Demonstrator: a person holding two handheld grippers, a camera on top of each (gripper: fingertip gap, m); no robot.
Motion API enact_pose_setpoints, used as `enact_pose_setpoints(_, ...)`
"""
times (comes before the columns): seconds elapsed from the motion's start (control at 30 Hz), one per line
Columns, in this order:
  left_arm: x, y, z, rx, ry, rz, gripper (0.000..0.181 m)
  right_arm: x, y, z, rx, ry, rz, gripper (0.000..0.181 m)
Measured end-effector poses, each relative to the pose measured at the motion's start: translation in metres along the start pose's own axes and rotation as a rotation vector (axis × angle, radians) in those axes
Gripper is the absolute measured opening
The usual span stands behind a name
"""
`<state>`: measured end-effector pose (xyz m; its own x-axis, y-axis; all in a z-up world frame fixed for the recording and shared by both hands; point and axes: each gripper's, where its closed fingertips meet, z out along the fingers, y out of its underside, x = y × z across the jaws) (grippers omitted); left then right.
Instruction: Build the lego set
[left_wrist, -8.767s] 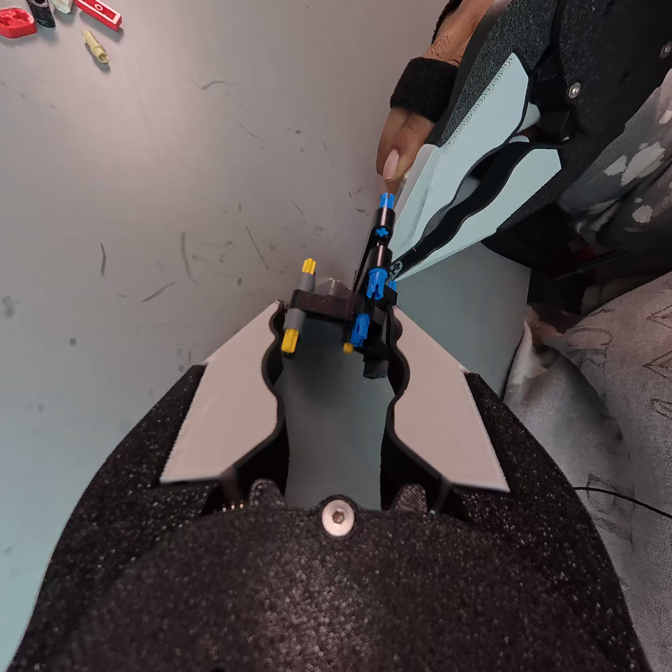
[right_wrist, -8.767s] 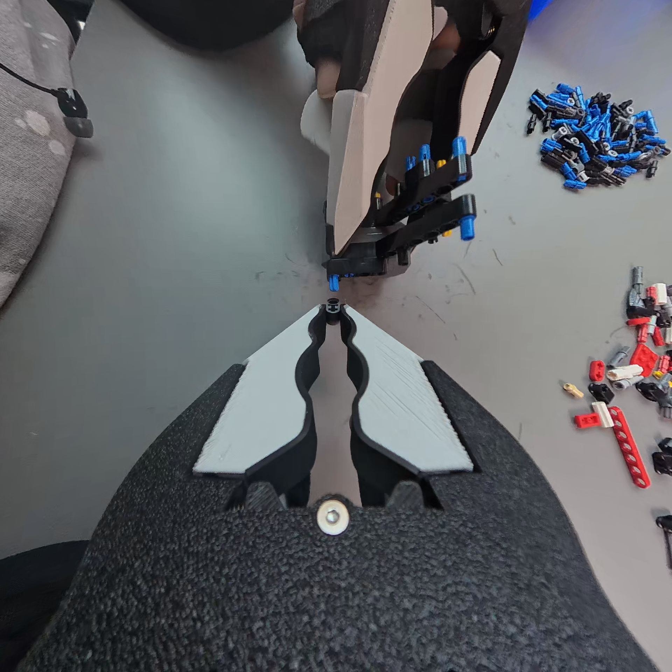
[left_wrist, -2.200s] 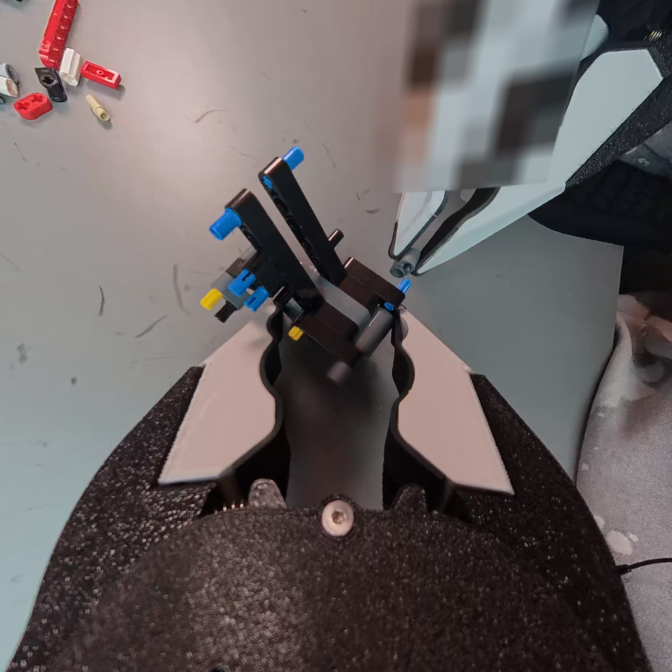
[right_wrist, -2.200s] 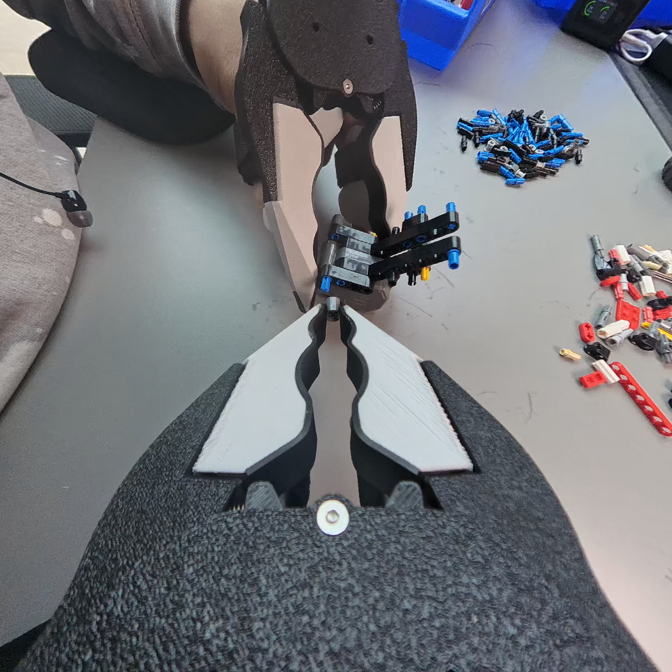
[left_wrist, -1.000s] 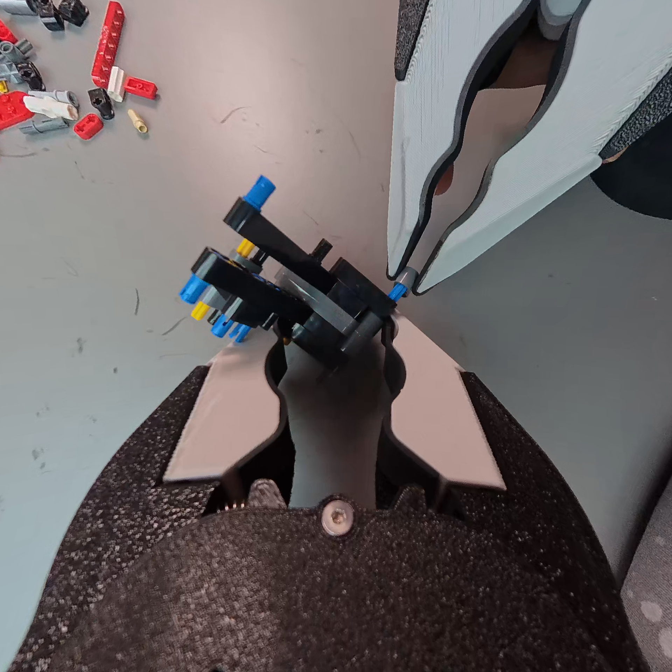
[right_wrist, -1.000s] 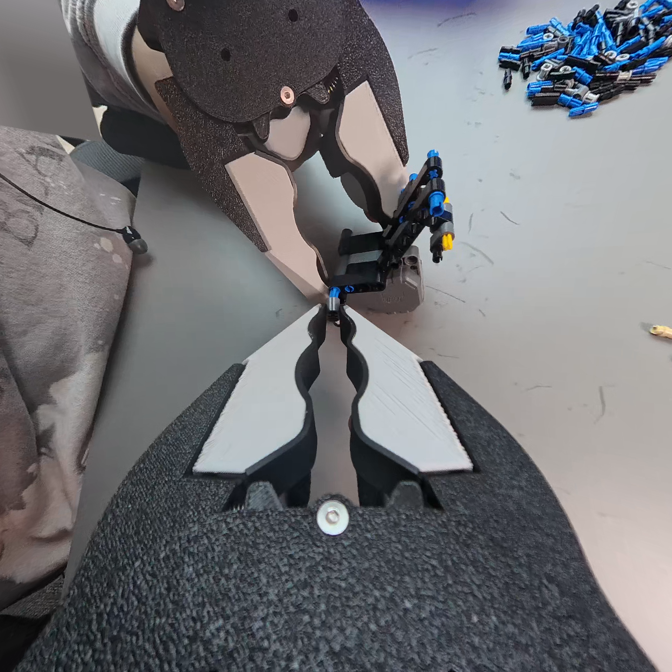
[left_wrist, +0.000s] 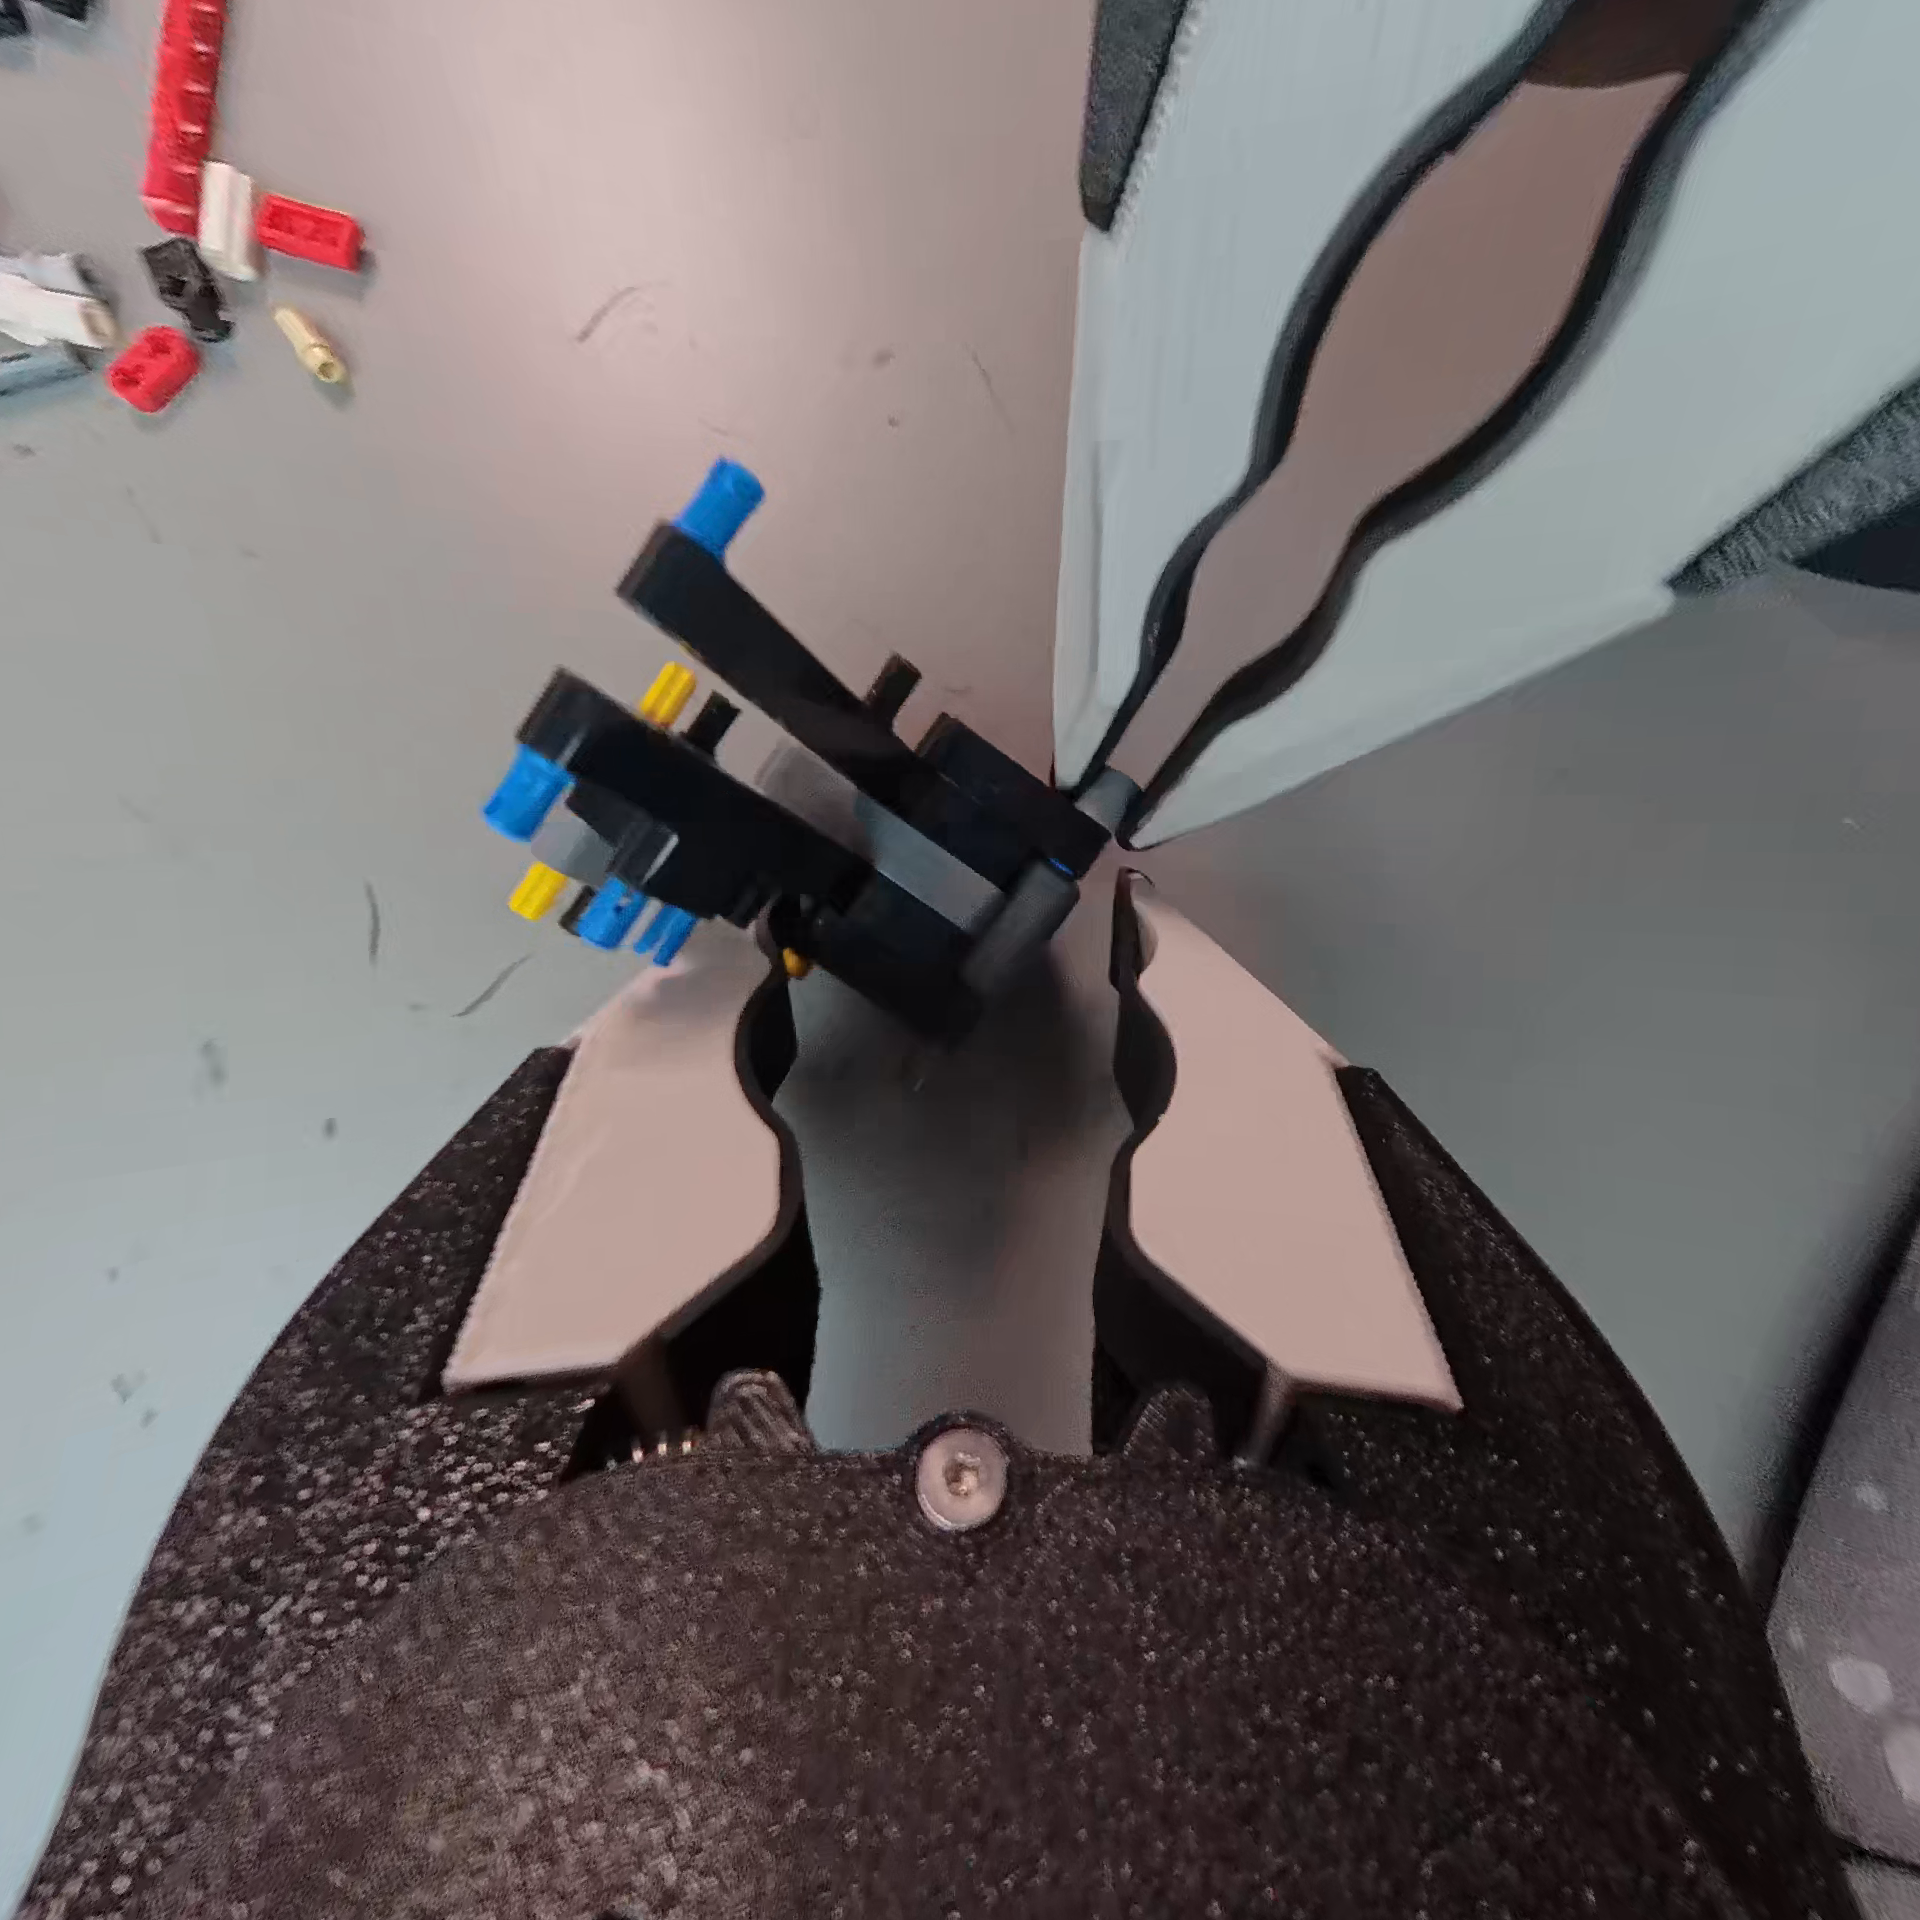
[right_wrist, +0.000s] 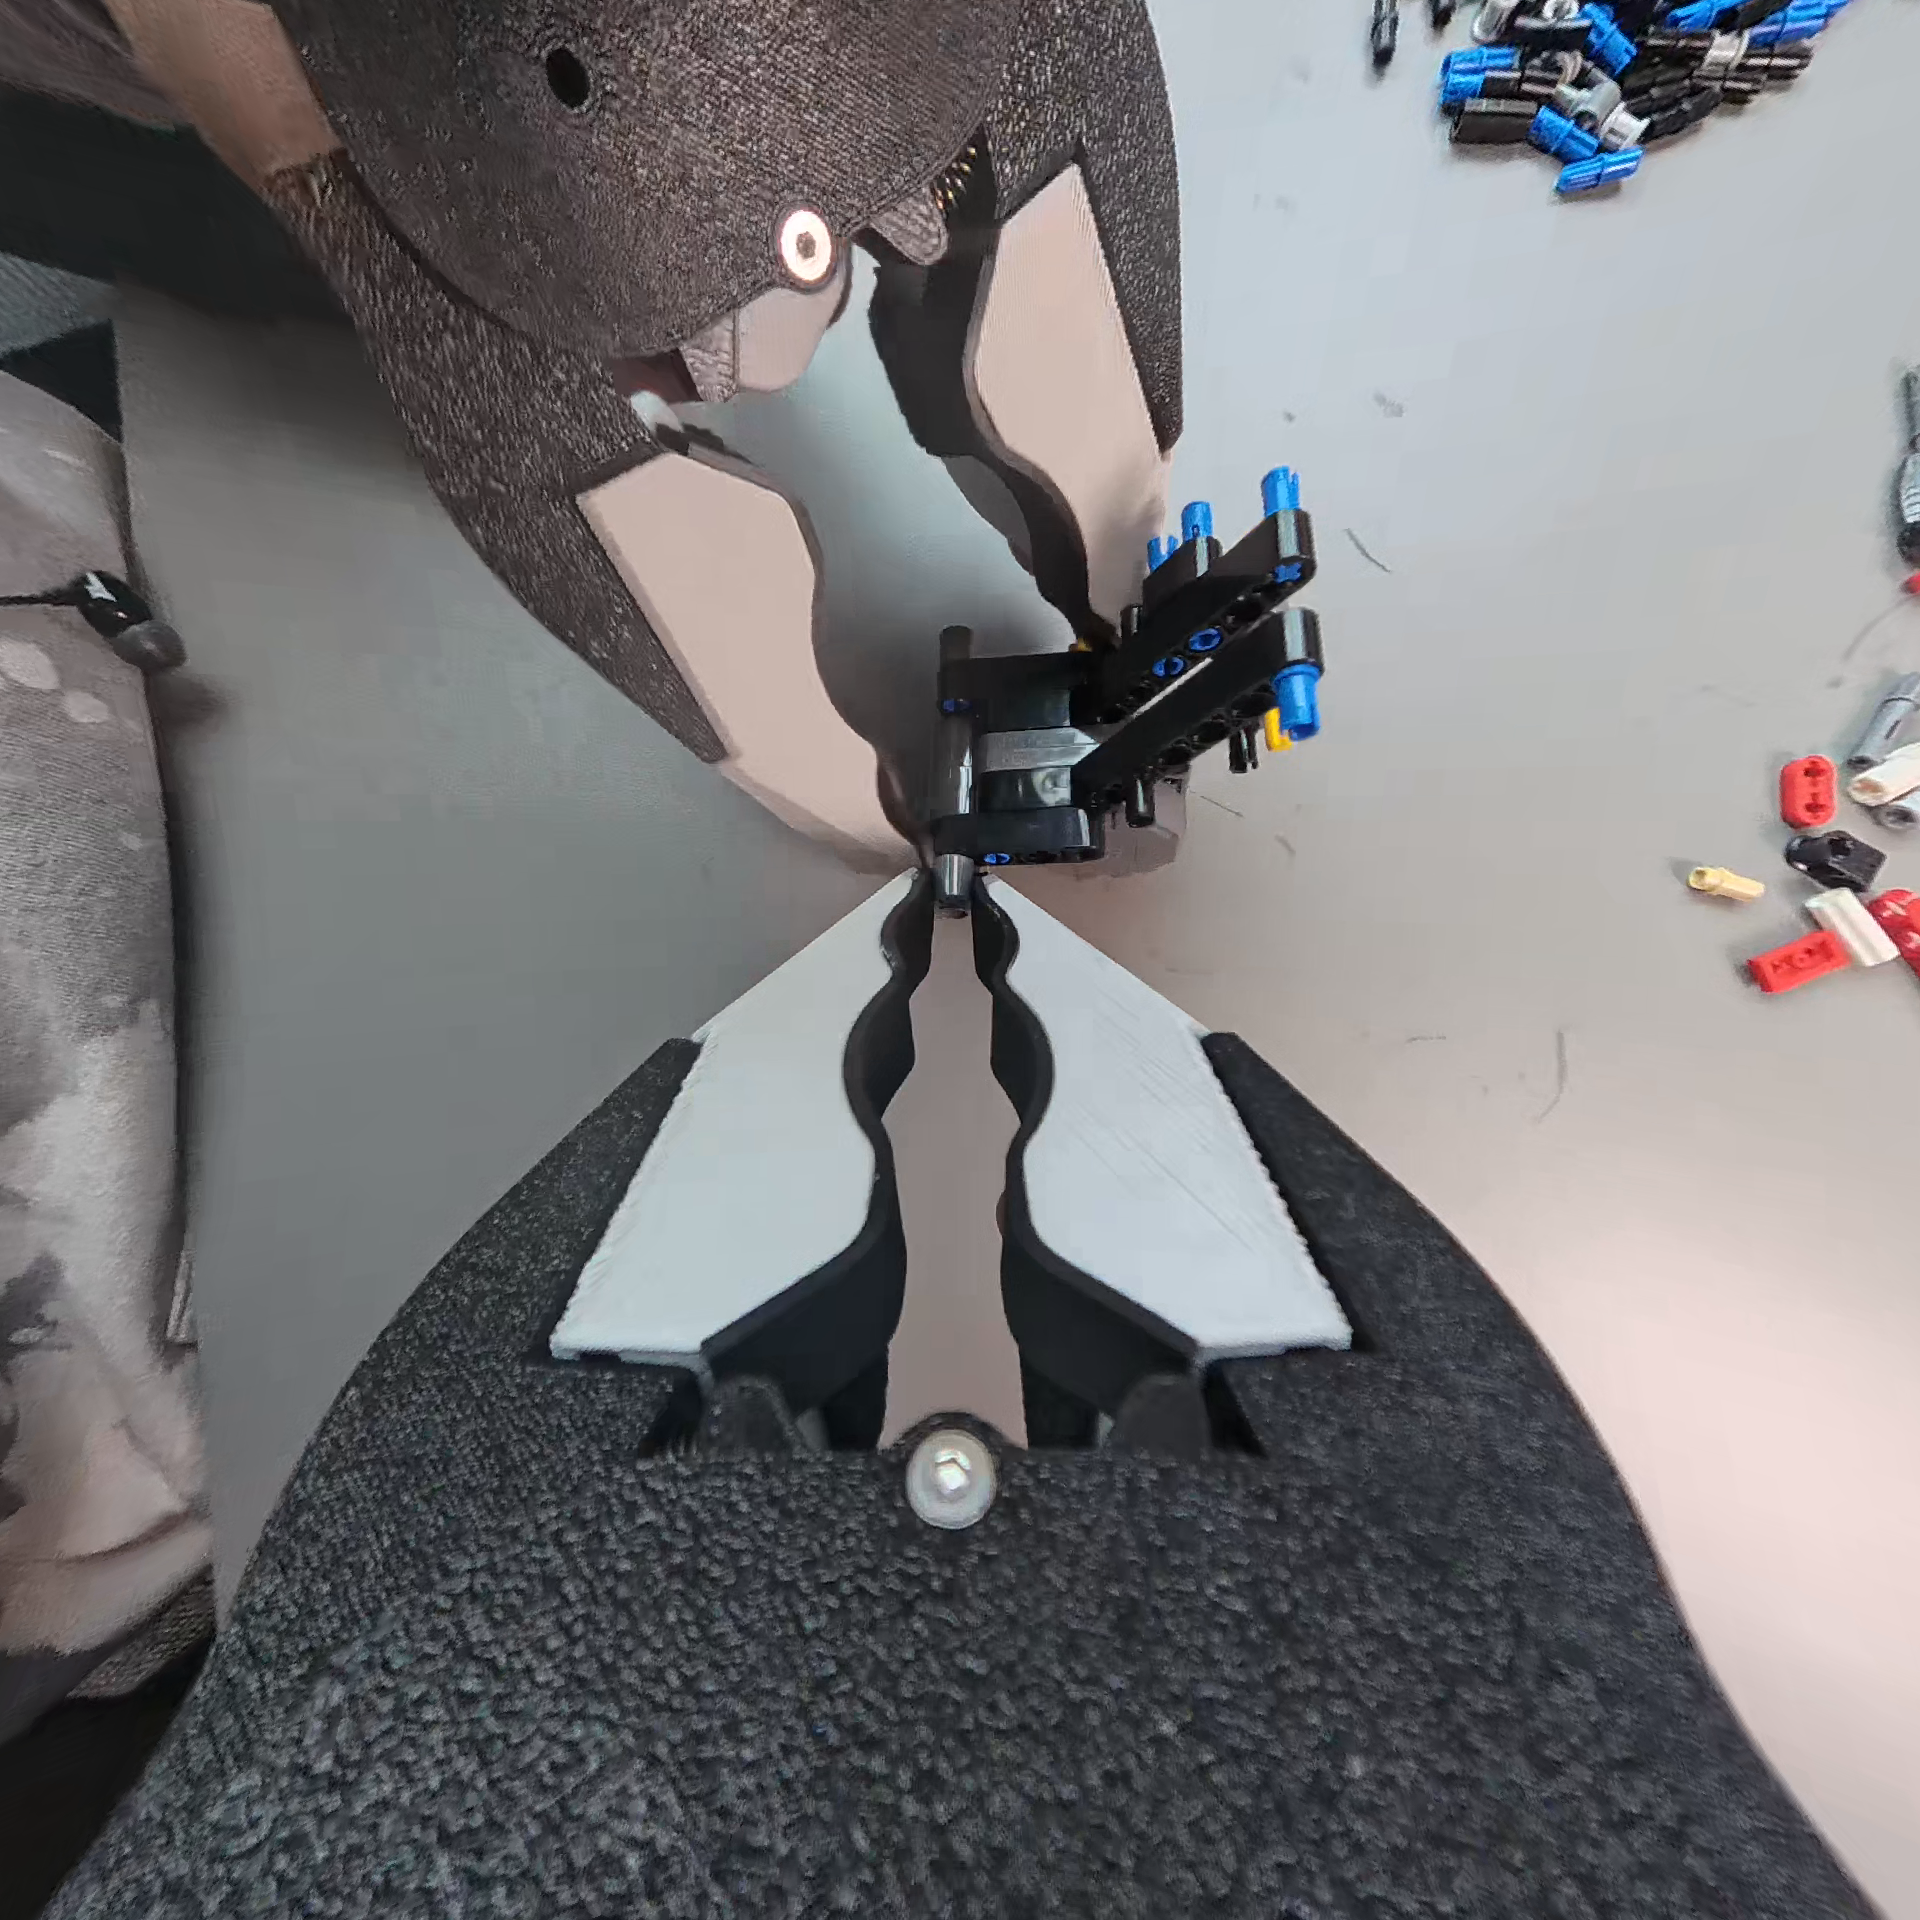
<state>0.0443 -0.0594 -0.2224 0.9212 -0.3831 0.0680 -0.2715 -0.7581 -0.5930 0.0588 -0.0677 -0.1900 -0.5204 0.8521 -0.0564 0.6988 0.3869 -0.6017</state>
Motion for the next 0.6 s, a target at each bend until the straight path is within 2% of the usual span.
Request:
enact_pose_setpoints(0.03, 0.0046, 0.0015, -0.0007, 0.013, 0.048, 0.018, 0.067, -0.0007, 0.0021, 0.0001, 0.016, -0.019, 0.0, 0.007)
enact_pose_setpoints(0.27, 0.0048, -0.0028, -0.0013, 0.15, 0.207, 0.076, 0.069, -0.0049, 0.0055, 0.0014, 0.176, -0.139, 0.029, 0.007)
enact_pose_setpoints(0.37, 0.001, -0.0038, 0.0005, 0.158, 0.198, 0.102, 0.06, -0.0045, 0.005, 0.0007, 0.229, -0.165, 0.024, 0.007)
enact_pose_setpoints(0.6, 0.0002, -0.0061, -0.0006, 0.143, 0.235, 0.026, 0.059, 0.0022, 0.0027, -0.0026, 0.224, 0.018, -0.154, 0.007)
